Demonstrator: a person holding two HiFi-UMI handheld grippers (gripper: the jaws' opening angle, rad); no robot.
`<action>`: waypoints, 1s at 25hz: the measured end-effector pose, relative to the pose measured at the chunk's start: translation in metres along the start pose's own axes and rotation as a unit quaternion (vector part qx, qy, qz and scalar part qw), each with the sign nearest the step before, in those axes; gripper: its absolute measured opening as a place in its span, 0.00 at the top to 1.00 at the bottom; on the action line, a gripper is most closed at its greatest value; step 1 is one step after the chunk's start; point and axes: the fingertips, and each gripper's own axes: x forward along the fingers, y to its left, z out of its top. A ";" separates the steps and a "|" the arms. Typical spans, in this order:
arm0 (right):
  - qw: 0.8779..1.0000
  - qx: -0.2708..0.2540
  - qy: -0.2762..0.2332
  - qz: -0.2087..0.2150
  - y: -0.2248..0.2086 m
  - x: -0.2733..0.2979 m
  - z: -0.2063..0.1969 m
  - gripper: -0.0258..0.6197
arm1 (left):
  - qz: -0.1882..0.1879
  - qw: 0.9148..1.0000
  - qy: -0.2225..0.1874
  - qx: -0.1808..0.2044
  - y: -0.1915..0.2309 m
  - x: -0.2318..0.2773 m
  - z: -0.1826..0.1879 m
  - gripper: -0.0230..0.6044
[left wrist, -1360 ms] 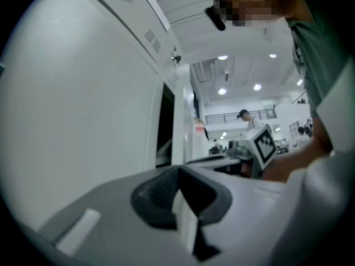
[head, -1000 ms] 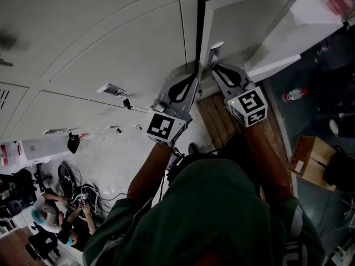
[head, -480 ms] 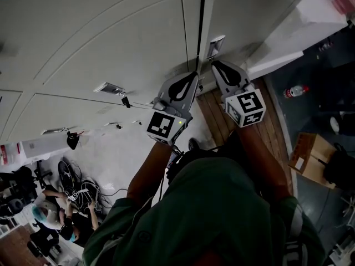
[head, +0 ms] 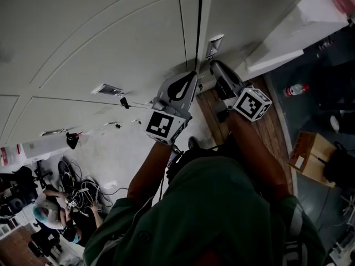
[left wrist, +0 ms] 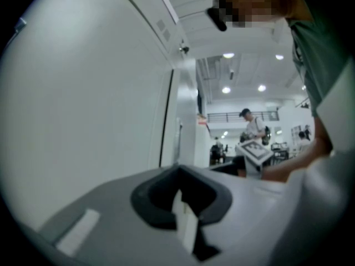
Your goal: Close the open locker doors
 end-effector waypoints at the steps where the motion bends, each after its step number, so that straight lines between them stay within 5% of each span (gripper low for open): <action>1: 1.000 0.020 -0.004 0.004 -0.001 0.001 0.000 0.93 | 0.000 1.000 0.000 0.000 0.000 0.000 0.000 0.97; 5: 1.000 0.021 0.001 0.010 0.000 0.005 0.001 0.93 | 0.000 1.000 0.000 0.000 -0.002 0.002 0.000 0.97; 9: 0.997 -0.077 0.023 -0.006 0.003 0.012 0.001 0.93 | 0.004 1.000 0.002 -0.001 0.001 0.002 -0.002 0.97; 20: 0.934 -0.345 0.083 -0.043 0.011 0.023 -0.005 0.92 | 0.017 1.000 0.008 -0.003 0.012 0.000 -0.008 0.97; 25: 0.926 -0.364 0.090 -0.044 0.012 0.024 -0.006 0.92 | 0.017 1.000 0.007 -0.002 0.011 0.000 -0.006 0.97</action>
